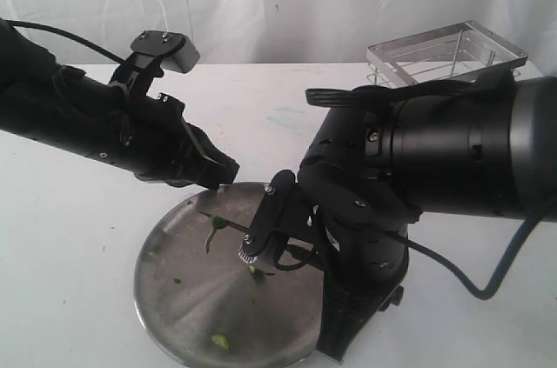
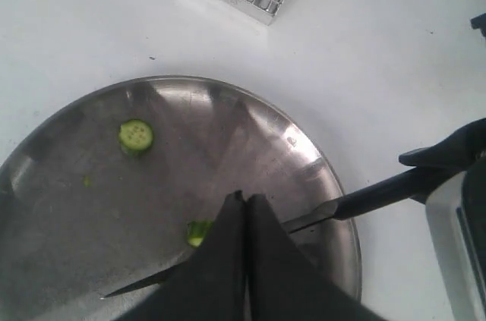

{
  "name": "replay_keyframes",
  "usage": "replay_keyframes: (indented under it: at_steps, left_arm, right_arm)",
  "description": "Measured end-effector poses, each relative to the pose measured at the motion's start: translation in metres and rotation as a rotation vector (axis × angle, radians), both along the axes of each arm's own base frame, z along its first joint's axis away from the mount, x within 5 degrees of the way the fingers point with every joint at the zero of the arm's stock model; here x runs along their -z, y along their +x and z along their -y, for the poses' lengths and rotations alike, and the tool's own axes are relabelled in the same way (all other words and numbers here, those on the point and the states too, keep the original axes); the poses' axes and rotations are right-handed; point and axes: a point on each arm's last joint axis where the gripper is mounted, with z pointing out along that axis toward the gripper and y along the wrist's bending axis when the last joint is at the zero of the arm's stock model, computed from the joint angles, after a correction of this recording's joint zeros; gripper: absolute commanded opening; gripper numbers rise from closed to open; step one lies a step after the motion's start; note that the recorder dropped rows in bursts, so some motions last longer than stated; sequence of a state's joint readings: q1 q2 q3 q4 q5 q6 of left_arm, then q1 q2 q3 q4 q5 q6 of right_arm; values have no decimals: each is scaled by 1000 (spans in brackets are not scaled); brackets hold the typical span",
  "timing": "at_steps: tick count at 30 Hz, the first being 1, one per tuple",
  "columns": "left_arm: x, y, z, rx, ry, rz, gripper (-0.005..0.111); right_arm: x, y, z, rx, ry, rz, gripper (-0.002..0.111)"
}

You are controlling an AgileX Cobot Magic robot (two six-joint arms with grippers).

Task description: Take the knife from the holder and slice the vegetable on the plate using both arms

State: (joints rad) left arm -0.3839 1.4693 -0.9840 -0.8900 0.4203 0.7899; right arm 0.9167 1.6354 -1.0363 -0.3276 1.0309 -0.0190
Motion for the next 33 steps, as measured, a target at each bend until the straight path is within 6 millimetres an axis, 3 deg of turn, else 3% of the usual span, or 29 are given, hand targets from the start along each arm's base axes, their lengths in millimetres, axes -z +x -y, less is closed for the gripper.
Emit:
replay_keyframes:
  at_steps: [5,16,28,33]
  left_arm:
    - [0,0,1,0,-19,-17,0]
    - [29,9,7,40,25,-83,0]
    - [31,14,6,39,51,-37,0]
    - [49,23,6,24,89,-45,0]
  right_arm:
    - [0,0,0,0,-3,1,0]
    - [0,0,2,0,-25,-1,0]
    - [0,0,2,3,-21,1,0]
    - [0,0,2,4,-19,3,0]
